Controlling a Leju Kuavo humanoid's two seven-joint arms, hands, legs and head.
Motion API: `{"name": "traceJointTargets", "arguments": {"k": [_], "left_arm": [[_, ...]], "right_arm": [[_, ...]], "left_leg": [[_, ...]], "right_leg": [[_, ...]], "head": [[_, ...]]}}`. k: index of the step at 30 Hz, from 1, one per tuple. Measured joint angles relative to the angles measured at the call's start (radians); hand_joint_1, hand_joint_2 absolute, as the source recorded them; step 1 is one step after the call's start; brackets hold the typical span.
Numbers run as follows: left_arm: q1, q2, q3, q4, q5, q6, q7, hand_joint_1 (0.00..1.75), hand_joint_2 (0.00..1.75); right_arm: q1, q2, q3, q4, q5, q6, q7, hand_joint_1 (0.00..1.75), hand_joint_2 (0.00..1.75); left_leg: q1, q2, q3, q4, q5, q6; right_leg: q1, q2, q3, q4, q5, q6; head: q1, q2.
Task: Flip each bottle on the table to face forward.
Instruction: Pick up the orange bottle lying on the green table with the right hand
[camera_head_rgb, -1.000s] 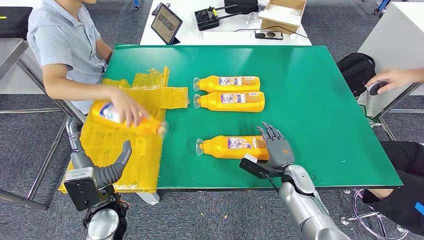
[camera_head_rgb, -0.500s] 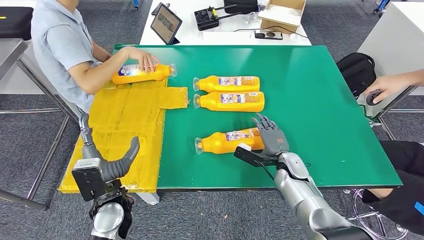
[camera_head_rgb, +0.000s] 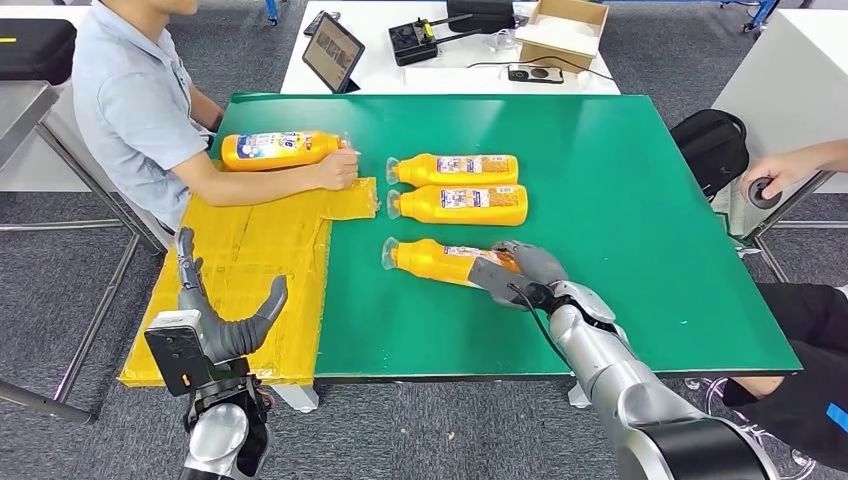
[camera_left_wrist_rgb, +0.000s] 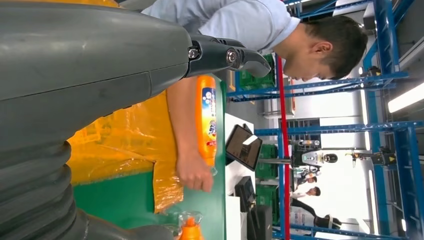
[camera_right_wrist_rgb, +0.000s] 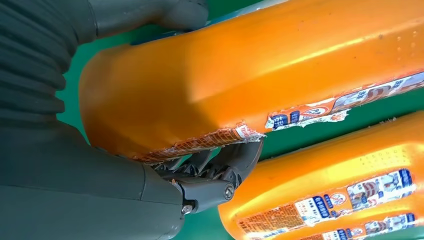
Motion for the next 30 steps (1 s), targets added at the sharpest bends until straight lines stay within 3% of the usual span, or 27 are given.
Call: {"name": "traceJointTargets", "arguments": {"k": [3,8,18,30], "left_arm": [[0.002,0.0,0.0,0.0,0.029,-0.027,0.003,0.0,1.75],[0.027,0.006,-0.008,-0.007,0.115,-0.117,0.01,0.0,1.75],[0.046,0.012,-0.019,-0.017,0.128,-0.132,0.013,0.0,1.75],[0.076,0.015,-0.032,-0.026,0.262,-0.222,0.026,0.0,1.75]], "right_arm": [[0.005,-0.003,-0.013,0.003,-0.045,0.01,-0.039,1.75,1.75],[0.043,-0.005,-0.062,-0.001,-0.177,0.042,-0.178,1.75,1.75],[0.061,-0.004,-0.1,-0.009,-0.203,0.052,-0.206,1.75,1.75],[0.178,0.043,-0.106,-0.155,-0.452,0.016,-0.387,1.75,1.75]], "left_leg": [[0.0,0.0,0.003,0.0,0.0,0.0],[0.0,0.002,0.004,0.0,-0.001,-0.001],[0.0,0.003,0.006,0.0,-0.001,-0.001],[0.0,0.001,-0.001,0.0,0.0,-0.001]], "right_leg": [[0.0,0.0,0.003,0.0,0.0,0.0],[0.0,0.001,0.004,0.0,0.0,0.0],[0.001,0.002,0.005,0.0,0.0,0.0],[0.001,0.002,0.0,0.001,0.0,0.0]], "head": [[0.0,0.0],[0.0,0.0],[0.0,0.0],[0.0,0.0]]}}
